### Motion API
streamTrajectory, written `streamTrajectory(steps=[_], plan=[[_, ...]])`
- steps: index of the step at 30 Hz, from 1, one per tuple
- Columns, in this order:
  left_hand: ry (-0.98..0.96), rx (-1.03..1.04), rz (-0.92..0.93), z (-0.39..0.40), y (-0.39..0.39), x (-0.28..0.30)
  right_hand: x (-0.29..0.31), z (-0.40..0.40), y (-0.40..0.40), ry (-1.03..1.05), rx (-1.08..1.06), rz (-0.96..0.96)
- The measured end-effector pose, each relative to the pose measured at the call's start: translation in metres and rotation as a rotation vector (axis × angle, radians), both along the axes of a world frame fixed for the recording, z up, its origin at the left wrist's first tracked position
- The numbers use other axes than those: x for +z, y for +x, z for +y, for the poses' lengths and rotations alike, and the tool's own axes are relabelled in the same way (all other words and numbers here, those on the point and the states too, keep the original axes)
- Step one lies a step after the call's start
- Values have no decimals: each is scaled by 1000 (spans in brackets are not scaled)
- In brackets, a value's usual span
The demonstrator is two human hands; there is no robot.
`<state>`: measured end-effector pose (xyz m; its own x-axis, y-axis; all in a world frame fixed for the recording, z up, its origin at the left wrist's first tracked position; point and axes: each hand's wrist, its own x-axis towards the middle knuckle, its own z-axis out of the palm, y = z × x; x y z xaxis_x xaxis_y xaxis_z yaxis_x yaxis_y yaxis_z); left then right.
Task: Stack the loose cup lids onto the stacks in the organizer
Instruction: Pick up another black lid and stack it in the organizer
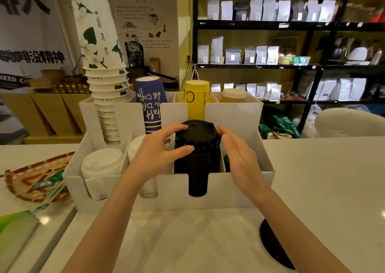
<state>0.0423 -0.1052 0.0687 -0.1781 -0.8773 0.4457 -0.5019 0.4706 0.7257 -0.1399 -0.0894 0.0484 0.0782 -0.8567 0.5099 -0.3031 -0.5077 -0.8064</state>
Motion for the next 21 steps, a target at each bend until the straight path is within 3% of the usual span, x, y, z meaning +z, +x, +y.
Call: streamTrajectory(steps=[9,15,21], plan=[[-76,97,-135,8,-8,1,-11,-8,1,-17,-69,100],[-90,76,-214,10,-17,-5,-19,2,3,-125,-226,310],[-94,142,-219,8,-25,-10,-23,5,1,-113,-204,444]])
